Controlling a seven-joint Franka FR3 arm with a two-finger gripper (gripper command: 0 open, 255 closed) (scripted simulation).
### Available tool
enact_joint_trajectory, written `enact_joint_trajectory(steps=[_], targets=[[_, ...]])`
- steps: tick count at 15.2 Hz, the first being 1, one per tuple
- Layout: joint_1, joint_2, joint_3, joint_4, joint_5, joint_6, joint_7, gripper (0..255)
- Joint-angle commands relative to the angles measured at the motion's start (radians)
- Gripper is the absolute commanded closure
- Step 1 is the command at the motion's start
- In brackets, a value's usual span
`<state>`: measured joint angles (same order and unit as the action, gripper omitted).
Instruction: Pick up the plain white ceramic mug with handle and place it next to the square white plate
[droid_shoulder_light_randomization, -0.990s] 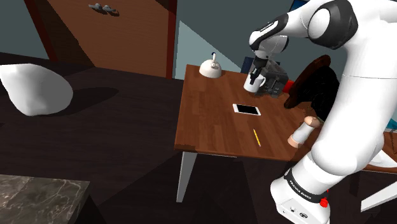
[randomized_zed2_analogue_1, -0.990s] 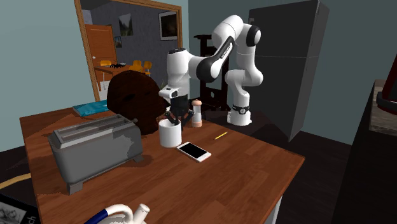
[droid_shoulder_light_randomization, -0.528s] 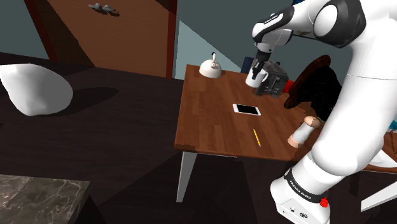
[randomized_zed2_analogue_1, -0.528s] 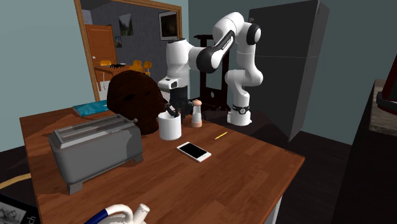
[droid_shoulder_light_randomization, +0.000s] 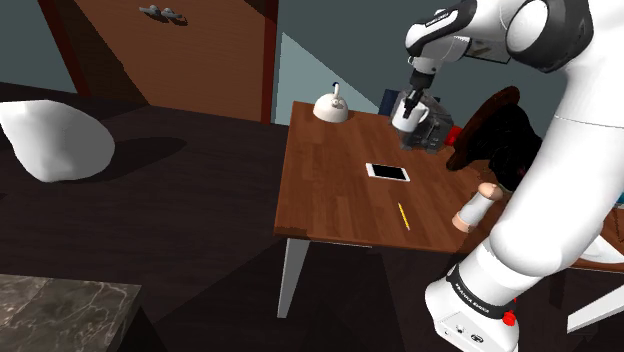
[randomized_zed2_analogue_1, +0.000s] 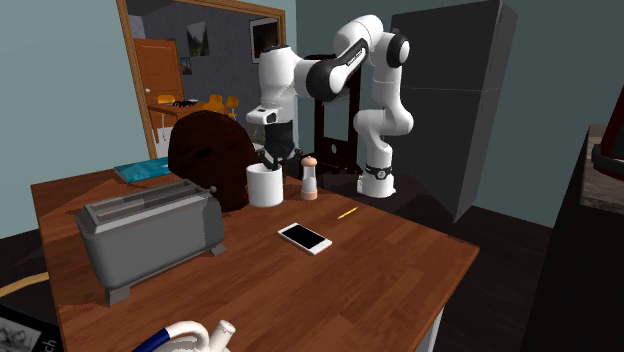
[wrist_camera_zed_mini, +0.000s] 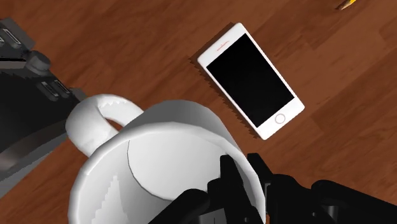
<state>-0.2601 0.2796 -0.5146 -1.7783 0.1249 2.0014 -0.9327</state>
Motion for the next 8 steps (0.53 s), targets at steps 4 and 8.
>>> enact_joint_trajectory(steps=[4, 8], targets=[[-0.017, -0.128, -0.043, -0.156, -0.062, 0.044, -0.047, 255], [-0.045, -0.218, -0.08, -0.258, -0.114, 0.07, -0.091, 255]])
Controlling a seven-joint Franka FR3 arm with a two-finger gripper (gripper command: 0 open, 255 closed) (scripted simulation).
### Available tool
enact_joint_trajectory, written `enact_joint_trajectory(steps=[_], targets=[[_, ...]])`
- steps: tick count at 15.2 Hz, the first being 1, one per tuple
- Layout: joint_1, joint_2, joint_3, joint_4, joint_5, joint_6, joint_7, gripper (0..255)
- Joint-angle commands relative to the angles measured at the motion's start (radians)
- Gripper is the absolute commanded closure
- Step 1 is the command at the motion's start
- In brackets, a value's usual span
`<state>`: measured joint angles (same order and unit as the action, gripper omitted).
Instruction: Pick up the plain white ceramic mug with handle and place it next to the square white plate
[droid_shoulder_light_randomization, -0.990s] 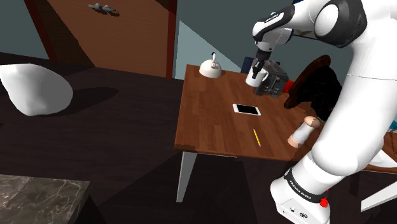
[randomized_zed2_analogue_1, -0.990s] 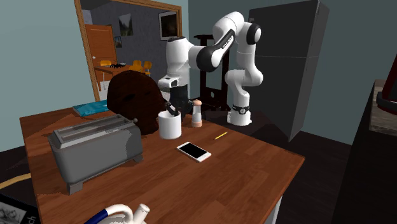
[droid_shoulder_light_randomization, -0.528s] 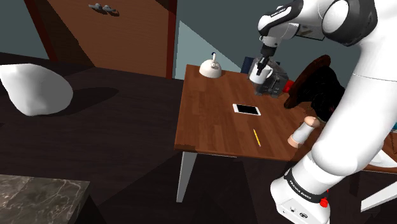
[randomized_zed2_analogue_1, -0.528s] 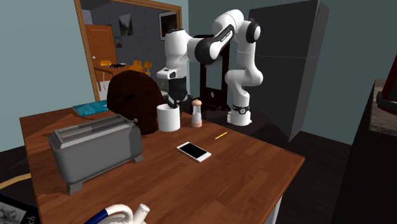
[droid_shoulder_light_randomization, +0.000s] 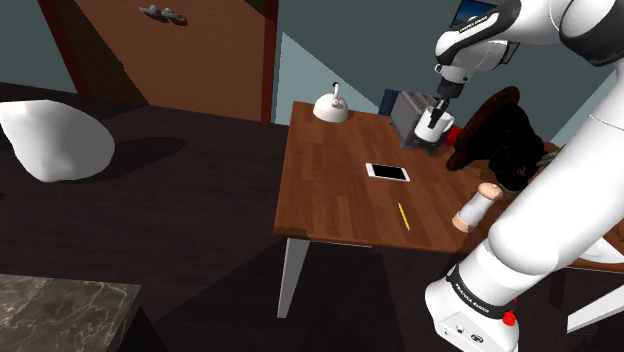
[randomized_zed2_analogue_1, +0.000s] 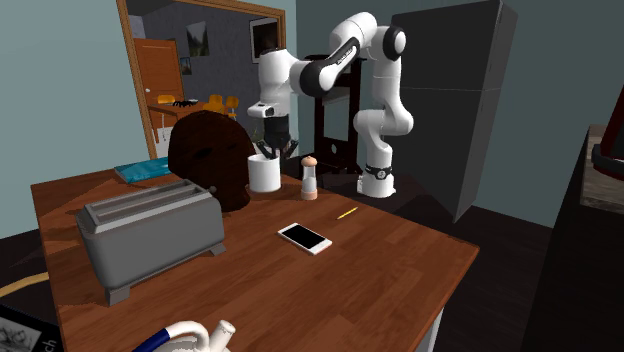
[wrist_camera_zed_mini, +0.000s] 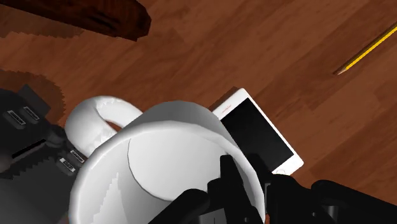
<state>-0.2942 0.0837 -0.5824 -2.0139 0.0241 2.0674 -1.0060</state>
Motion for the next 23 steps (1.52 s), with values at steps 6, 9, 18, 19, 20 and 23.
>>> enact_joint_trajectory(steps=[6, 9, 18, 19, 20, 23], targets=[[-0.067, -0.139, -0.07, -0.138, -0.094, 0.027, -0.092, 255], [-0.102, -0.188, -0.101, -0.18, -0.132, 0.032, -0.135, 255], [-0.211, -0.284, -0.209, -0.244, -0.222, 0.035, -0.298, 255], [-0.222, -0.289, -0.223, -0.245, -0.229, 0.035, -0.319, 255], [-0.233, -0.293, -0.238, -0.246, -0.235, 0.035, -0.342, 255], [-0.263, -0.297, -0.285, -0.24, -0.247, 0.035, -0.413, 255]])
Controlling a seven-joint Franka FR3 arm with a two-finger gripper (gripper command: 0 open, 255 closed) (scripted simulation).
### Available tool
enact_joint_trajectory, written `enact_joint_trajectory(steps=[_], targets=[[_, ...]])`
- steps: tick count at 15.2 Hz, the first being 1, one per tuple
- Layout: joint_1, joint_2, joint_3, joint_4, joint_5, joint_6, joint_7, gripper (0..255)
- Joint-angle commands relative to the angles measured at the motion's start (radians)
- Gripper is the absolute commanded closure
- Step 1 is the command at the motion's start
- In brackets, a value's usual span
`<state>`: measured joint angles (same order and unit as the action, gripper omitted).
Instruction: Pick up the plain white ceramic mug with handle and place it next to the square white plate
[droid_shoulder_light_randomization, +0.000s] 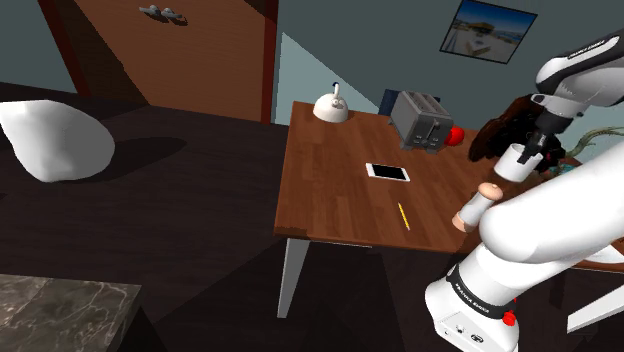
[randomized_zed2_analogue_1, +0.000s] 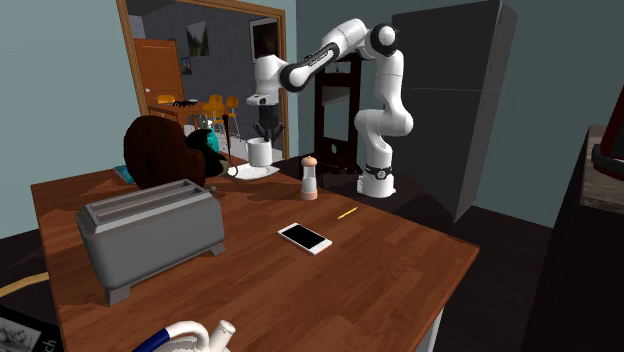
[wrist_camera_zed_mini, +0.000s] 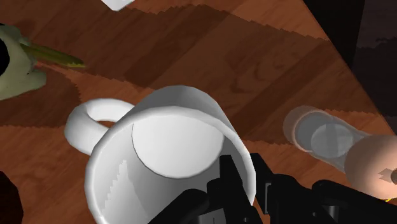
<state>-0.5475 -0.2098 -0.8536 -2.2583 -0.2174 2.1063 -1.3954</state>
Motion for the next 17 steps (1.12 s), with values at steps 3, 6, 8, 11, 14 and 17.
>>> enact_joint_trajectory(steps=[3, 6, 8, 11, 14, 17], targets=[[-0.035, 0.005, -0.067, 0.02, -0.006, -0.003, -0.102, 255], [-0.054, 0.028, -0.126, 0.045, 0.009, -0.001, -0.191, 255], [-0.06, 0.046, -0.157, 0.06, 0.022, 0.001, -0.237, 255], [-0.054, 0.076, -0.173, 0.036, 0.046, 0.045, -0.254, 255], [-0.047, 0.111, -0.189, 0.014, 0.076, 0.089, -0.277, 255], [-0.041, 0.151, -0.203, -0.007, 0.116, 0.133, -0.306, 255]])
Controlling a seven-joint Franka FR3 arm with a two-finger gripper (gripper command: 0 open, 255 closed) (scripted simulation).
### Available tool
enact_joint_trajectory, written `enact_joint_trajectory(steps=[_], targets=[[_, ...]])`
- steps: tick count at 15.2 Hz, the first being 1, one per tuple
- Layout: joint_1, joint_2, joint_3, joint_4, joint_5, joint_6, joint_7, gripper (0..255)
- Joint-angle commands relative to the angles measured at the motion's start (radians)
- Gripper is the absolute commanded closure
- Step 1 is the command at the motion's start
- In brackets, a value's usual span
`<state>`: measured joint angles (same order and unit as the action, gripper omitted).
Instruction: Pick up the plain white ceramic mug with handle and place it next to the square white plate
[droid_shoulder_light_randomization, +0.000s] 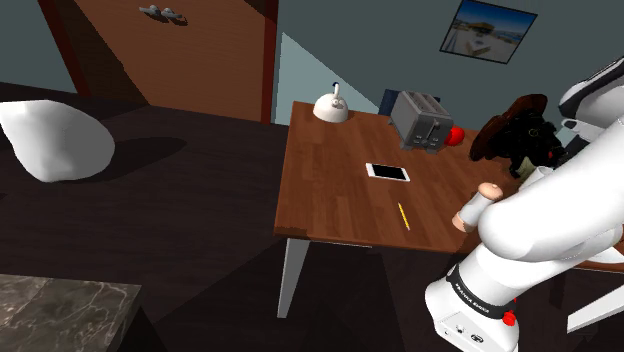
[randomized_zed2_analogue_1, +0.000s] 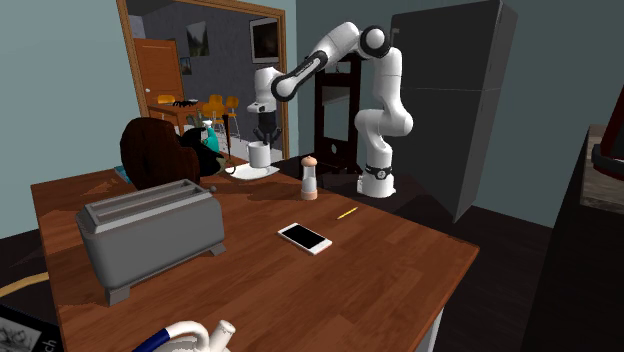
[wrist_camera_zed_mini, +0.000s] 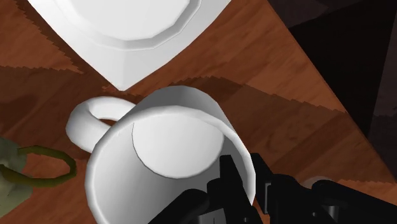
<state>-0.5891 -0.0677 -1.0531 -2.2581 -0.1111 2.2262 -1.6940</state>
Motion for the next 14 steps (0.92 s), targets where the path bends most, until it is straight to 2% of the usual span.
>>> enact_joint_trajectory(steps=[1, 7, 14], targets=[[0.003, 0.024, -0.007, -0.013, 0.025, 0.028, -0.018, 255], [-0.001, 0.124, -0.012, -0.046, 0.14, 0.111, -0.1, 255], [-0.048, 0.246, 0.038, -0.07, 0.297, 0.193, -0.21, 255]])
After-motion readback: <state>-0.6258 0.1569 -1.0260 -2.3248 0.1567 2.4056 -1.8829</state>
